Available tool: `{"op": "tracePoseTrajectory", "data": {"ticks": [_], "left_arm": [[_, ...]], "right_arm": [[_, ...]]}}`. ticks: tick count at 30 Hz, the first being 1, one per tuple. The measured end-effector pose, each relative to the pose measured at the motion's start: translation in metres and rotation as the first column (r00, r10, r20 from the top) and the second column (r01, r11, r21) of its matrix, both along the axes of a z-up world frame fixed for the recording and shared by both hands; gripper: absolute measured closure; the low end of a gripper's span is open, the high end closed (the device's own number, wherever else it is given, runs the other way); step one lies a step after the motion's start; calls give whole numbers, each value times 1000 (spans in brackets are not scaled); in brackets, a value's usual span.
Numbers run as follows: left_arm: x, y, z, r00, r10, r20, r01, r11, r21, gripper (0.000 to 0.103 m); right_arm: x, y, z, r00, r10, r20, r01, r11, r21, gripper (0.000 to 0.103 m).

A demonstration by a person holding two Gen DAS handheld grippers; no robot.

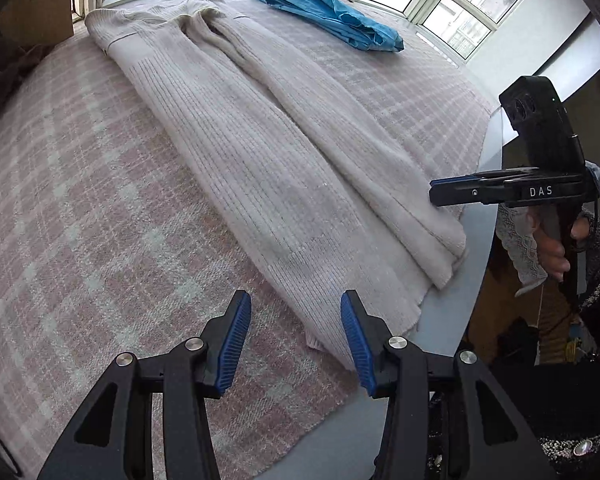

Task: Fold clothes
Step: 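Move the left gripper to the cardigan hem while the right gripper joins it, then grasp the cardigan hem with both grippers and lift it toward the collar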

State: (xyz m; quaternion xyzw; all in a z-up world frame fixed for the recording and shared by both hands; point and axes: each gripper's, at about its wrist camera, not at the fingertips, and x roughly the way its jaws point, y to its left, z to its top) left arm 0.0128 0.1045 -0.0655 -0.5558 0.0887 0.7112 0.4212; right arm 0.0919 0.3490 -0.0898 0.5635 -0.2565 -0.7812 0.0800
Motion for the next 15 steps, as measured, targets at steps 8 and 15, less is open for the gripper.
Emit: {"op": "tracePoseTrajectory", "data": {"ticks": [8, 15], "left_arm": [[14, 13, -8, 997, -41, 60, 40, 999, 25, 54], [24, 30, -7, 999, -41, 35, 42, 999, -12, 54]], "right_arm": [[10, -17, 1, 998, 69, -15, -67, 996, 66, 57], [11, -30, 5, 969, 244, -36, -237, 962, 136, 62]]}}
